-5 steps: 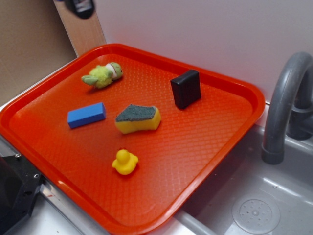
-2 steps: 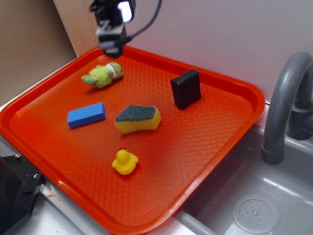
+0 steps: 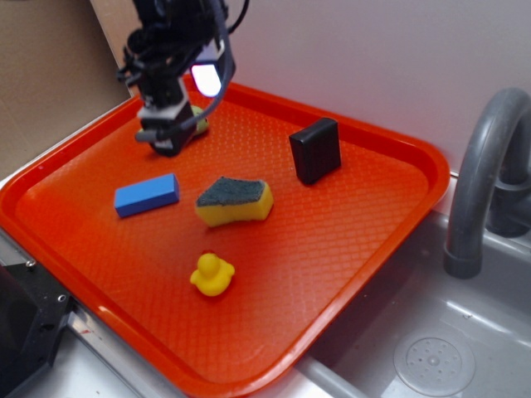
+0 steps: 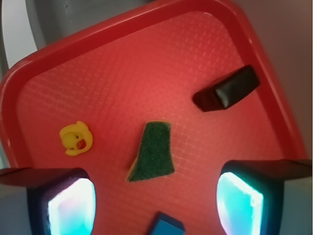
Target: Grab the green sponge.
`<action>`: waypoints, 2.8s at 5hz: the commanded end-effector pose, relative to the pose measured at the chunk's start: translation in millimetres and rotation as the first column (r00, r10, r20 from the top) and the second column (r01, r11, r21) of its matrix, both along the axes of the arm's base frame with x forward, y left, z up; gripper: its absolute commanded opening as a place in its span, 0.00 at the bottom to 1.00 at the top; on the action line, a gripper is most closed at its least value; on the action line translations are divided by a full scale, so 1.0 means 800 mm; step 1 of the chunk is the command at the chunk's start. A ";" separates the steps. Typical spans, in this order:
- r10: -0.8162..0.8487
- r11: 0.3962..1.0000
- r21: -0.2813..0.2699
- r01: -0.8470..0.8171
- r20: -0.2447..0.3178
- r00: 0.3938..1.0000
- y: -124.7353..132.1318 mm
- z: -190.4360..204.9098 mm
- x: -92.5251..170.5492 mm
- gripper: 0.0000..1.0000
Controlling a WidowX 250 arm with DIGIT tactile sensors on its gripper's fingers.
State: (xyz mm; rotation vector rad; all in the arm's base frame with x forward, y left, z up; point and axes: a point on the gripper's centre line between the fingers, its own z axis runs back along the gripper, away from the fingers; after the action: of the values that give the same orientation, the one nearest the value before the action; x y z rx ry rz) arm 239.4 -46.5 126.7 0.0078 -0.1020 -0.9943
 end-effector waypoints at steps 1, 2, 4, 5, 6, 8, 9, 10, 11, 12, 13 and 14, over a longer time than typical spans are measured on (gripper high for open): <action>0.158 0.987 -0.008 -0.158 0.090 0.983 -0.019 -0.033 0.012 1.00; 0.138 0.990 -0.031 -0.137 0.031 0.990 -0.035 -0.057 0.011 1.00; -0.008 1.000 0.005 0.008 -0.083 0.997 -0.048 -0.092 -0.010 1.00; 0.007 0.999 0.048 -0.004 -0.058 0.998 -0.047 -0.093 -0.011 1.00; 0.045 0.994 0.097 -0.043 -0.019 0.999 -0.051 -0.111 -0.008 1.00; 0.122 0.987 0.103 -0.122 0.008 0.992 -0.054 -0.123 -0.006 0.00; 0.173 0.978 0.120 -0.171 -0.005 0.985 -0.050 -0.111 -0.004 0.00; 0.345 0.928 0.150 -0.341 0.000 0.939 -0.037 -0.072 0.000 0.00; 0.566 0.812 0.178 -0.556 -0.009 0.824 -0.026 -0.012 -0.003 0.00; 0.716 0.691 0.163 -0.704 -0.013 0.698 -0.010 0.046 -0.020 0.00; 0.835 0.542 0.139 -0.829 0.022 0.550 0.001 0.091 -0.050 0.00; 0.904 0.426 0.063 -0.902 0.013 0.428 0.015 0.122 -0.081 0.00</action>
State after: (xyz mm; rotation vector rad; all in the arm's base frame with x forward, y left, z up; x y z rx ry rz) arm 172.8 -16.6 214.8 0.1157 0.0156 0.1045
